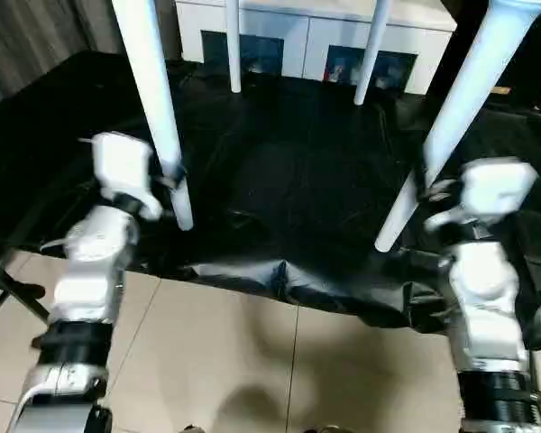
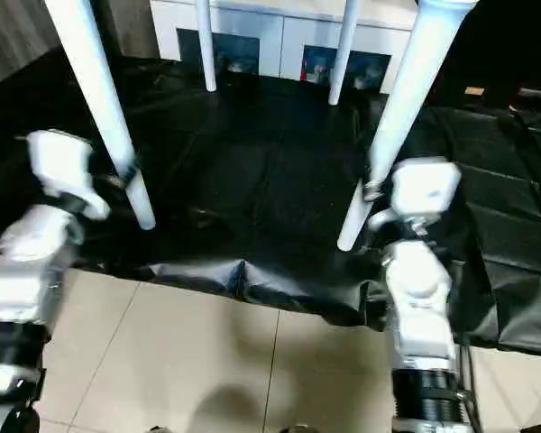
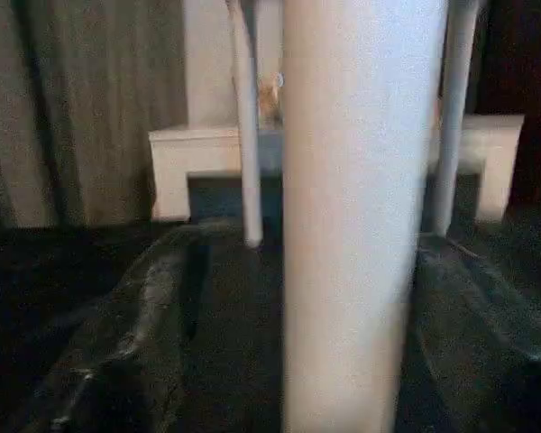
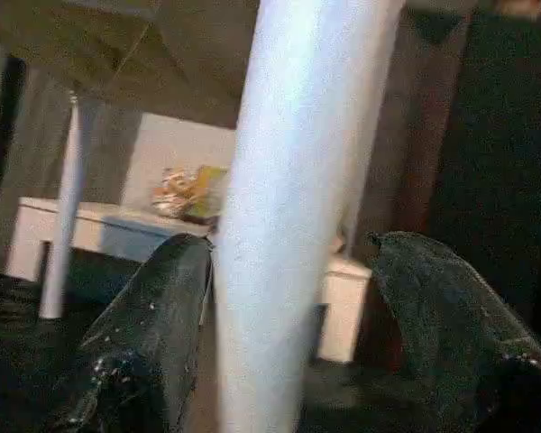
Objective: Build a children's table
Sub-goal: Flip table
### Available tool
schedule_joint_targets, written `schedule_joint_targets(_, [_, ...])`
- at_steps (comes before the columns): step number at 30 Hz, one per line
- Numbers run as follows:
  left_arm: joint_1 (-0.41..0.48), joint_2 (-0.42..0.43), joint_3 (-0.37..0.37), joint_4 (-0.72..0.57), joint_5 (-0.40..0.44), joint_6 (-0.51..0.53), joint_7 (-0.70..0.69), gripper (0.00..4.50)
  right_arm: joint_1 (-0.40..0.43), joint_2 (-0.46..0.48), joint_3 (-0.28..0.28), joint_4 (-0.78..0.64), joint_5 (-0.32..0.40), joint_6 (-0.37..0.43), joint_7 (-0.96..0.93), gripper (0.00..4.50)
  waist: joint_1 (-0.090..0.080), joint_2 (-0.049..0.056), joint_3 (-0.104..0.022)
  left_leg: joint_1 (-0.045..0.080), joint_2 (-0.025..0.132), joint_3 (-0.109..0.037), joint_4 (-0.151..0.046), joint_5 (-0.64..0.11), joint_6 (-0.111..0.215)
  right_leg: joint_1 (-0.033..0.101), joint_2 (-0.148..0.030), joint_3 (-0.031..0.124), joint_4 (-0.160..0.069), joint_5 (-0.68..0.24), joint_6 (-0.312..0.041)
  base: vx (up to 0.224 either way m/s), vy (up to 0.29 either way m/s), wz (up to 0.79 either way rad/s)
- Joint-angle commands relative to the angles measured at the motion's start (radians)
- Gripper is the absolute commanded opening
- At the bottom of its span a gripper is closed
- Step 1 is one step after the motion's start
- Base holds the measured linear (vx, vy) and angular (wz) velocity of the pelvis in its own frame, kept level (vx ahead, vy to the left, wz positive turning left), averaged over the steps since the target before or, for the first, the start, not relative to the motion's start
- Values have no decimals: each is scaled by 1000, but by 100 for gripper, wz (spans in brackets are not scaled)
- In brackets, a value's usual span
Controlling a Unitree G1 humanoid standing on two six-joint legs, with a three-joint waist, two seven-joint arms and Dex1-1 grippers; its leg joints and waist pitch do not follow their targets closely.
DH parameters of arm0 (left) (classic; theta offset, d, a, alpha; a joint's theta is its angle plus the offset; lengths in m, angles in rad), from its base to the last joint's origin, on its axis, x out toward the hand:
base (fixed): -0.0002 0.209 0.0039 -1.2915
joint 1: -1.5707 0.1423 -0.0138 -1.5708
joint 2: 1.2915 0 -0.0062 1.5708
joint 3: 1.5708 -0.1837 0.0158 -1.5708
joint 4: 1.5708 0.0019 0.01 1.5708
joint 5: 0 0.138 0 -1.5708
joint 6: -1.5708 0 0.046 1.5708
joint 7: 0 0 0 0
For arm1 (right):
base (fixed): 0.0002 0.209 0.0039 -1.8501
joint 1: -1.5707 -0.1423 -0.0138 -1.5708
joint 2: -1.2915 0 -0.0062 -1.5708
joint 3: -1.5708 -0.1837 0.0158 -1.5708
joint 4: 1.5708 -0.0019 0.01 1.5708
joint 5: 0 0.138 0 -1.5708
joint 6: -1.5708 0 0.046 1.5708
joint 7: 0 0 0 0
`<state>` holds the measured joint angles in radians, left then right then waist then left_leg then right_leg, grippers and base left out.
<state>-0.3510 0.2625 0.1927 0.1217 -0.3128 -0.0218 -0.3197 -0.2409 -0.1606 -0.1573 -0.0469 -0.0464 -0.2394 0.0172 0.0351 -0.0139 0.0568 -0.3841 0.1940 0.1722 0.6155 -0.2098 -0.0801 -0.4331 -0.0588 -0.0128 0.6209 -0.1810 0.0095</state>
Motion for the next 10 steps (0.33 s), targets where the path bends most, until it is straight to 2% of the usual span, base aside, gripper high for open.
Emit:
schedule_joint_targets(1, [29, -8, 8, -77, -50, 38, -7, 387, 19, 0, -14, -46, 8, 23, -1, 319, 3, 6, -68, 14, 22, 3, -75, -127, 32, 67, -44, 28, -53, -5, -199, 0, 0, 0])
schedule_joint_targets(2, [111, -17, -14, -176, -63, 82, -5, 387, 76, 12, 6, -108, 69, 52, 38, 319, 0, 6, -67, 16, 21, 4, -75, -159, 32, 65, -41, 28, -56, -38, -187, 0, 0, 0])
schedule_joint_targets(3, [141, -18, -29, -207, -46, 125, 18, 387, 110, 15, 19, -136, 75, 68, 51, 319, 1, 7, -61, 13, 26, 2, -81, -196, 30, 62, -42, 28, -64, -92, -169, 0, 0, 0])
schedule_joint_targets(5, [189, -23, -55, -252, -1, 182, 64, 387, 171, 13, 42, -178, 58, 100, 62, 319, -2, 7, -59, 17, 25, 3, -82, -234, 18, 53, -35, 28, -71, -151, -144, 0, 0, 0])
schedule_joint_targets(8, [252, -48, -79, -306, 52, 183, 116, 387, 234, 1, 70, -193, 25, 193, 73, 319, -3, 6, -54, 13, 25, -4, -89, -285, -5, 53, -36, 30, -83, -269, -99, 0, 0, 0])
schedule_joint_targets(9, [286, -59, -98, -327, 97, 182, 141, 387, 253, -1, 79, -175, -1, 254, 69, 319, -5, 8, -53, 12, 24, -6, -91, -298, -13, 50, -35, 29, -86, -289, -87, 0, 0, 0])
schedule_joint_targets(10, [287, -59, -99, -327, 98, 182, 141, 387, 254, -1, 79, -174, -2, 255, 69, 319, -7, 7, -52, 14, 23, -7, -91, -313, -15, 47, -35, 29, -91, -311, -78, 0, 0, 0])
